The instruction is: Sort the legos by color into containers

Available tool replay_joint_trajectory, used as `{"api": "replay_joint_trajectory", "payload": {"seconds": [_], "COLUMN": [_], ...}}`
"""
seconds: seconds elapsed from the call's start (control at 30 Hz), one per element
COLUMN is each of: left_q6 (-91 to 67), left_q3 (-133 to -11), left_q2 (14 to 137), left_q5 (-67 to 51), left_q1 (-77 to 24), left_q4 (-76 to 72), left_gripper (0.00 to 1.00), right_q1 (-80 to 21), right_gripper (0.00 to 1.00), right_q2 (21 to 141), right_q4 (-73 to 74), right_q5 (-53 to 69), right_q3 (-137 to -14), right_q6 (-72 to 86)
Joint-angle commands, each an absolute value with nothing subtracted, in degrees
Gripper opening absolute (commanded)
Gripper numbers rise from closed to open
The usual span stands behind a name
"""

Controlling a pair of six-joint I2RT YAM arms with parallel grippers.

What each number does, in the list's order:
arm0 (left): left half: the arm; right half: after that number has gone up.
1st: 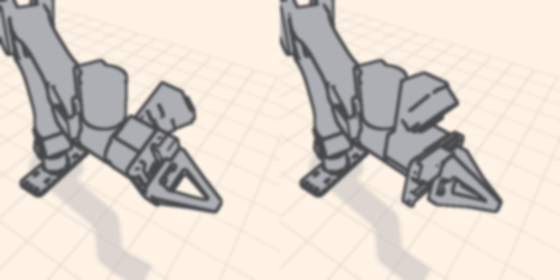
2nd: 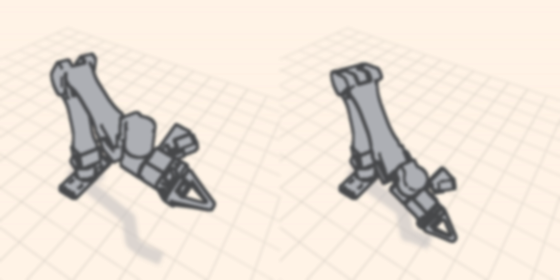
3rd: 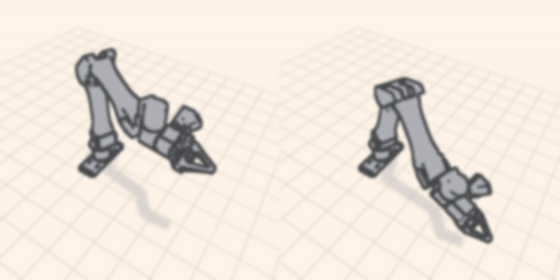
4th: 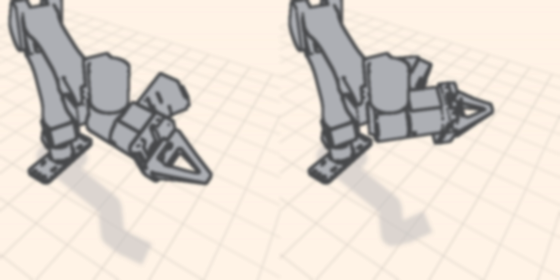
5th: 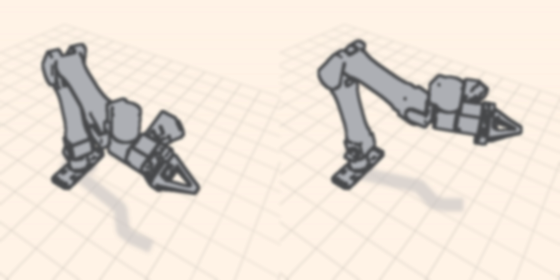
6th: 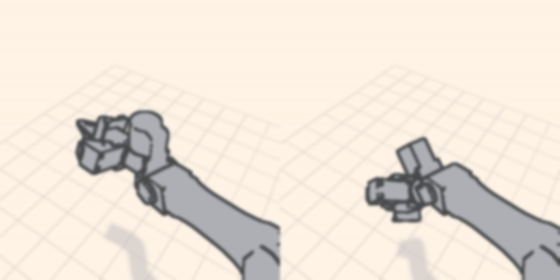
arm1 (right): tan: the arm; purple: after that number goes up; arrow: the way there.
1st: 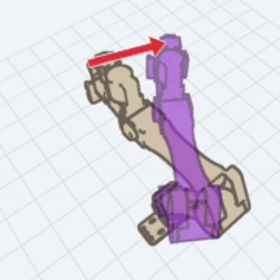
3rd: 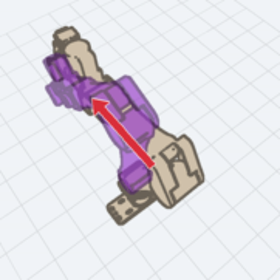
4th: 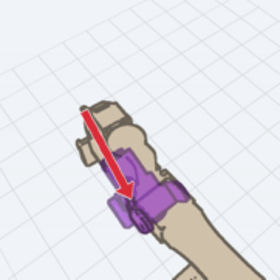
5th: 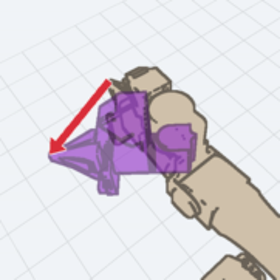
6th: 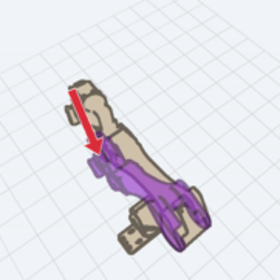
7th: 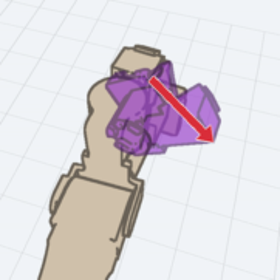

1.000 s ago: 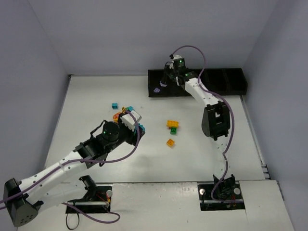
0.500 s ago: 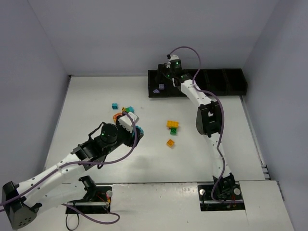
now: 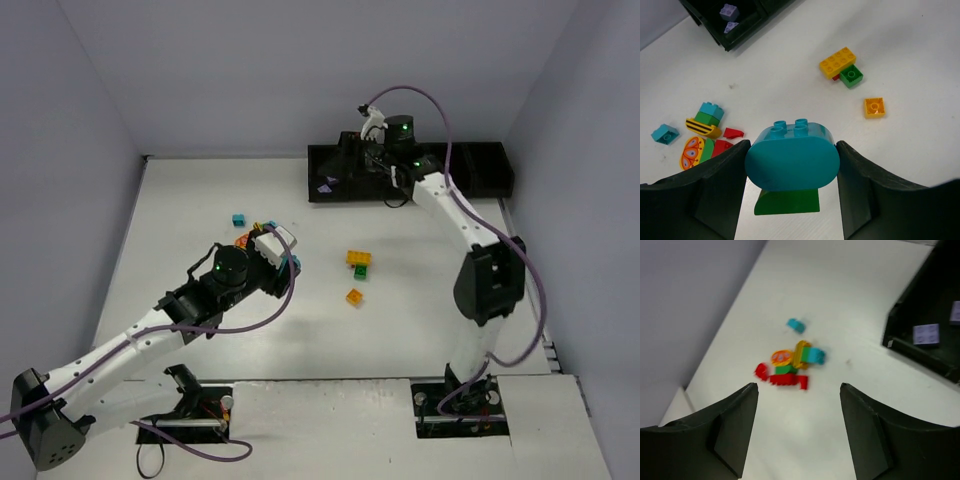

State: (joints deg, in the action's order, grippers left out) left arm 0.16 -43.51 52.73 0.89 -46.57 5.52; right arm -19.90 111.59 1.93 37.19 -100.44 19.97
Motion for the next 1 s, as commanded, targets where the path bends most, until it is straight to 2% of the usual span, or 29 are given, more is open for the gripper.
{"api": "replay_joint_trajectory", "payload": {"seconds": [0.0, 0.1, 0.3, 0.57, 0.97], "left_q6": [2.3, 3.4, 6.1, 7.0, 7.9], "left_q3": [-48.0, -49.0, -51.8, -53.8, -53.8], "left_q2": [54.1, 55.5, 56.9, 58.2, 59.5], "left_q5": [-4.8, -8.4, -12.1, -12.5, -10.8], "left_q1": [-44.5, -44.1, -44.1, -44.2, -44.2], "left_q4": [-2.1, -2.1, -0.5, -0.1, 2.2], "left_gripper": [0.00, 0.00, 0.00, 0.00, 0.00], "right_q1": [-19.8, -20.3, -24.2, -28.9, -30.1], "right_gripper": [0.63, 0.65, 0.76, 0.72, 0.68], "right_q2": [102.8, 99.0, 91.7, 88.9, 86.6], "right_q4": [-1.4, -1.4, -1.1, -1.1, -1.1], "right_q5": [49.8, 56.8, 58.4, 57.0, 56.8], "right_q3": [-92.8, -87.2, -79.4, -75.9, -74.5], "right_q6": [22.3, 24.5, 25.6, 26.0, 27.2]}}
